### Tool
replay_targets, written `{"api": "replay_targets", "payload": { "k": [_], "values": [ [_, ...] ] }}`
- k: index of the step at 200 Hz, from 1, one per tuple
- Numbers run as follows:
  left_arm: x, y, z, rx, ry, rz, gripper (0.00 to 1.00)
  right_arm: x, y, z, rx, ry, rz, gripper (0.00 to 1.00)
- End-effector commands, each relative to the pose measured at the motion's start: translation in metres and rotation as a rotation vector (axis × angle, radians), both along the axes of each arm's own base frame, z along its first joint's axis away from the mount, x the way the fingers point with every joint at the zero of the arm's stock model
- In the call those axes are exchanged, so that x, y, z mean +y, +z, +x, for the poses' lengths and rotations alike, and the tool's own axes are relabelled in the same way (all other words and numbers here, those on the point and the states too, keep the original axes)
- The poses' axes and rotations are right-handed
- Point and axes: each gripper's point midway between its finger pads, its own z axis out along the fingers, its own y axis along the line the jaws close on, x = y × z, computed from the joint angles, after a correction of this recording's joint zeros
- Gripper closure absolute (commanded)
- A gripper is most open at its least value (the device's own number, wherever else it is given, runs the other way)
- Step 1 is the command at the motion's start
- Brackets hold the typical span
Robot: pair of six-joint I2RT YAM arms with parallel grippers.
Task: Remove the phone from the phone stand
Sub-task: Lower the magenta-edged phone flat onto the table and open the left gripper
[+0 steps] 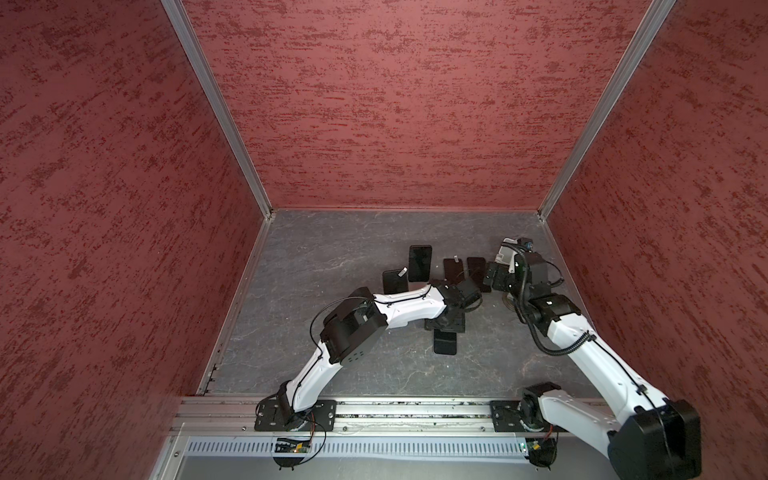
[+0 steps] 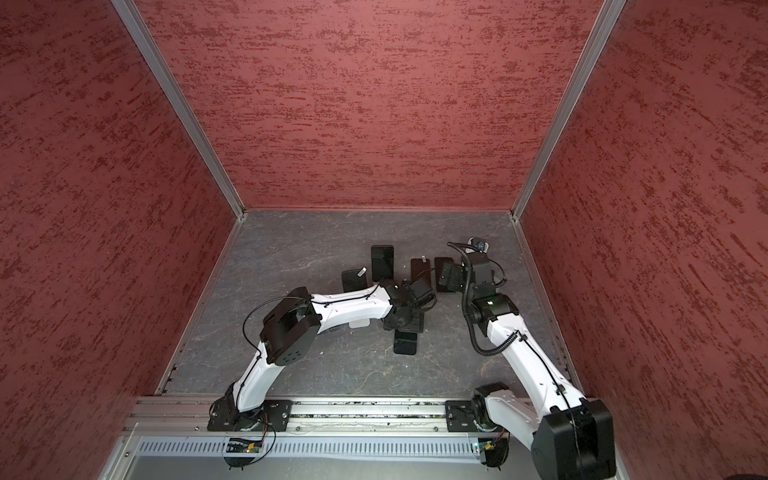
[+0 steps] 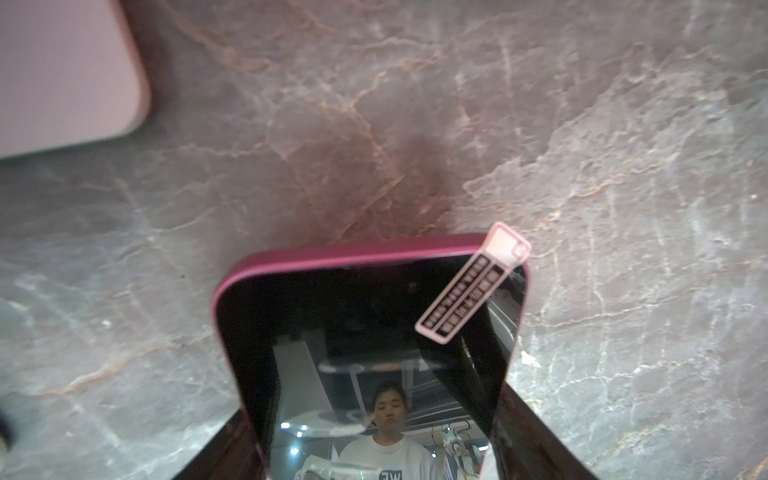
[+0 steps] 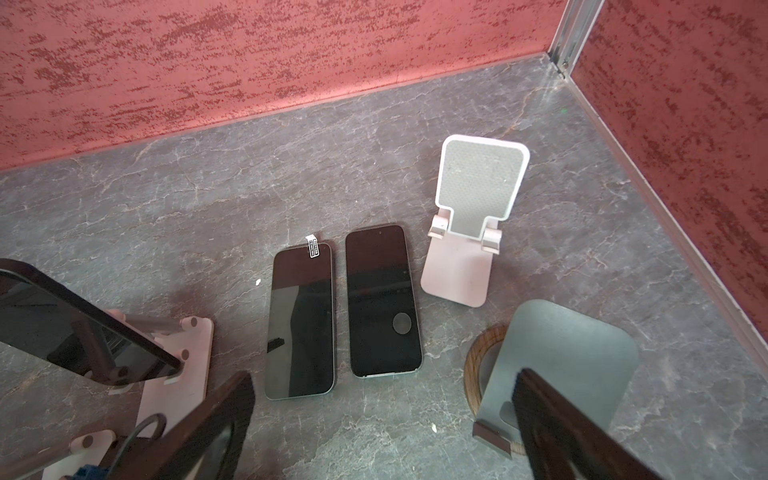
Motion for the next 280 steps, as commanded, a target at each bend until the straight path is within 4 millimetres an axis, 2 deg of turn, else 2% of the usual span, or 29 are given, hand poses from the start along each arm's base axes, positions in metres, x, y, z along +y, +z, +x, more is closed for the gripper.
{"api": "replay_targets", "payload": {
  "k": [1,61,169,280],
  "values": [
    [0.01,-0.0152,-0.0045,0.053,0.007,0.052,0.5,-0.0071,0.0073,0.0005,-0.04,-0.026,-0.014,0.01],
    [0.0107,-0.0231,-0.0062,0.093,-0.002,0.07,0.4,-0.0071,0.0056,-0.0006,-0.038,-0.025,-0.015,0.01],
    [0.0091,-0.0208,-0.0028,0.102,0.002,0.041,0.32,-0.0088,0.0032,-0.0011,-0.039,-0.027,-0.016,0.01],
    [0.0109,-0.017,0.0003,0.08,0.002,0.03,0.18,-0.0095,0.0034,-0.0016,-0.041,-0.027,-0.015,0.01]
  ]
}}
